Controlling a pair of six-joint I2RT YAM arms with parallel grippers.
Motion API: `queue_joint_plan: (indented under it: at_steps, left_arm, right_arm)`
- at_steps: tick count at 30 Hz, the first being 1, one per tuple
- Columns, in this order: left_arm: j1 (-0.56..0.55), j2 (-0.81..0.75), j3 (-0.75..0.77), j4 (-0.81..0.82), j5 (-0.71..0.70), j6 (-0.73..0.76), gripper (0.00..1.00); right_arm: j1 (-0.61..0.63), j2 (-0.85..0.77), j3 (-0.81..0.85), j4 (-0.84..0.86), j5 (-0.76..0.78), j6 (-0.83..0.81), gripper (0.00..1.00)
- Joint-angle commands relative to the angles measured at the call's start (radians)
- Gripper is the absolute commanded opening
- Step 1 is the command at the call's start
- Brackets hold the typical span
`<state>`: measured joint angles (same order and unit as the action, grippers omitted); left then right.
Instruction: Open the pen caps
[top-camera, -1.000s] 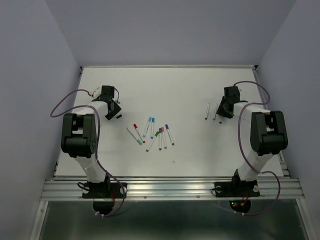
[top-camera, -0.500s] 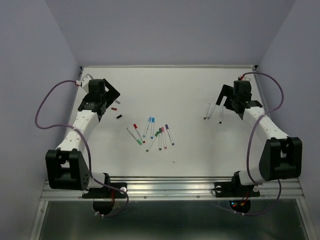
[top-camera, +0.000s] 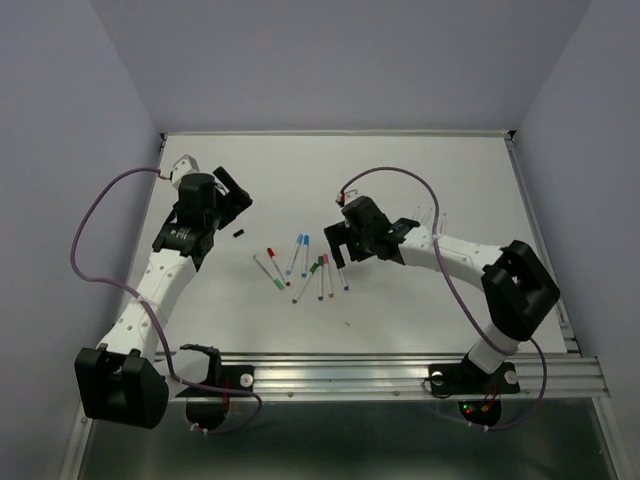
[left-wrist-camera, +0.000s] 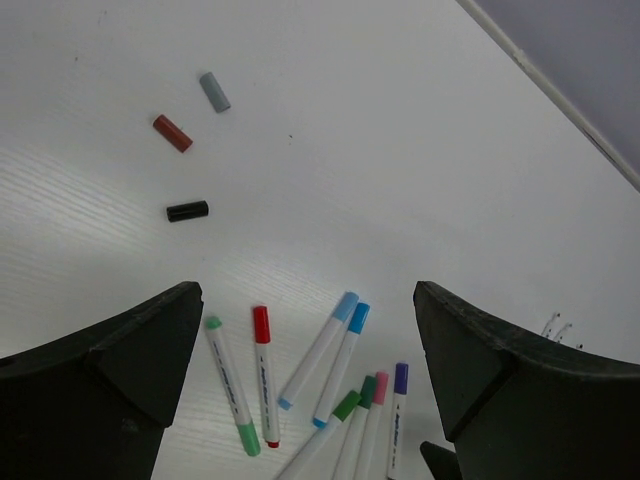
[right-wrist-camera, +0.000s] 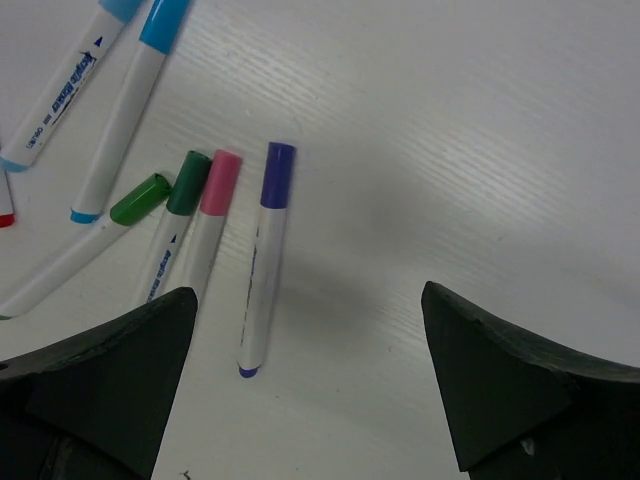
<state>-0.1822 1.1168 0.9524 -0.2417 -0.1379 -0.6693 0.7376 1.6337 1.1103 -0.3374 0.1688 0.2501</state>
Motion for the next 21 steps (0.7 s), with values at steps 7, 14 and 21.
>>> queue_joint_plan:
  at_steps: [7, 14, 21]
  left_arm:
    - [-0.019, -0.04, -0.032, -0.007, -0.008, 0.017, 0.99]
    - [-0.02, -0.04, -0.038, -0.005, -0.008, 0.014, 0.99]
    - [-0.02, -0.032, -0.035, -0.004, -0.012, 0.014, 0.99]
  right_arm:
    - [0.088, 0.166, 0.109, -0.022, 0.08, 0.035, 1.0]
    - [0.097, 0.206, 0.091, -0.029, 0.09, 0.057, 0.99]
    - [0.118, 0.255, 0.08, -0.031, 0.074, 0.051, 0.86]
